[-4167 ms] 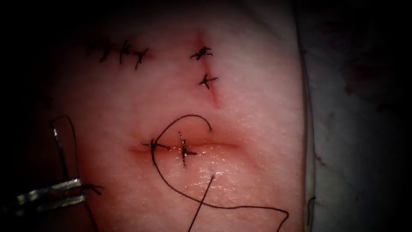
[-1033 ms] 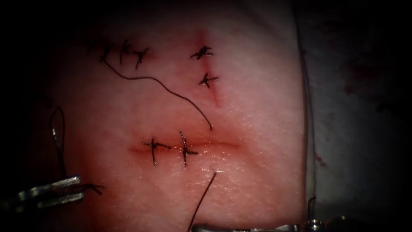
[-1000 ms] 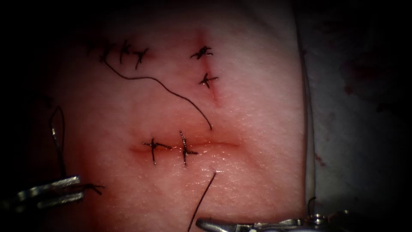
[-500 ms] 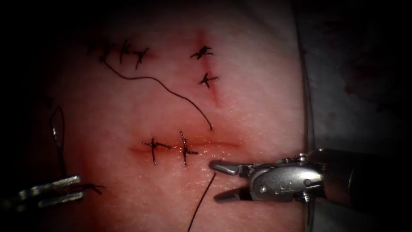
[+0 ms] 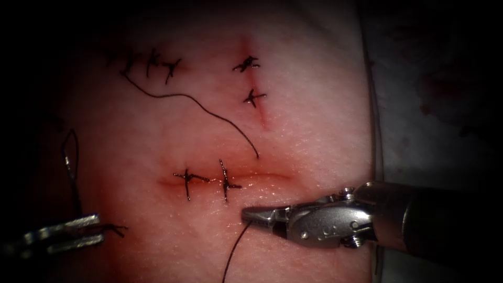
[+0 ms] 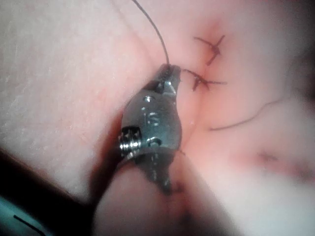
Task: Wound Closure
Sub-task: Use the right grasper to pull the suture through the wound until a short tail remains.
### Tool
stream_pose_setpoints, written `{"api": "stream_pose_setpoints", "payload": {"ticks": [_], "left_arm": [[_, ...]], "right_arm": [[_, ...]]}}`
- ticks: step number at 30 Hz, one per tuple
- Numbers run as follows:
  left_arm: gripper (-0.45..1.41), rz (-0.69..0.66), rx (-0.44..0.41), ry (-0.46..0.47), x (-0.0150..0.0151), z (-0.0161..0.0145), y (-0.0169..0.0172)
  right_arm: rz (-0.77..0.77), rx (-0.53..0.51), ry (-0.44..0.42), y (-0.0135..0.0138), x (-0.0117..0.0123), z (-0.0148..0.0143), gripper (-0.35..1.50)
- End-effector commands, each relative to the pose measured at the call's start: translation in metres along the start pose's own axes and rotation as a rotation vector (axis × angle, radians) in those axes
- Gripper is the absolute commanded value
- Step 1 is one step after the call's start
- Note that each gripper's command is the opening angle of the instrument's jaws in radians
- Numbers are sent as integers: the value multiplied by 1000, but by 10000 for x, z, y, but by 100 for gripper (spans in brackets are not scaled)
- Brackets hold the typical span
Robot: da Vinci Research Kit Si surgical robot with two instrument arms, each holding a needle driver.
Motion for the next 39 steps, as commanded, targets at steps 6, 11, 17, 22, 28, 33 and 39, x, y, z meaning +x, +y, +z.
{"api": "stream_pose_setpoints", "payload": {"ticks": [6,11,17,22,28,33,39], "left_arm": [[-45,1,0,2,-6,8,0],[-45,2,-2,0,-6,9,0],[-45,3,-3,-3,-6,10,2],[-45,3,-2,-3,-5,10,2],[-45,3,-2,-3,-5,9,2],[-45,3,-2,-3,-5,9,2],[-45,3,-3,-3,-5,9,2]], "right_arm": [[-4,2,45,-25,36,-6,-35],[5,-3,61,-40,72,-13,-35],[22,-8,64,-48,90,-16,-35],[40,-6,68,-54,97,-16,-35],[52,1,85,-71,118,-12,-35],[62,8,102,-83,141,-9,-35],[71,19,119,-95,172,-3,-35]]}}
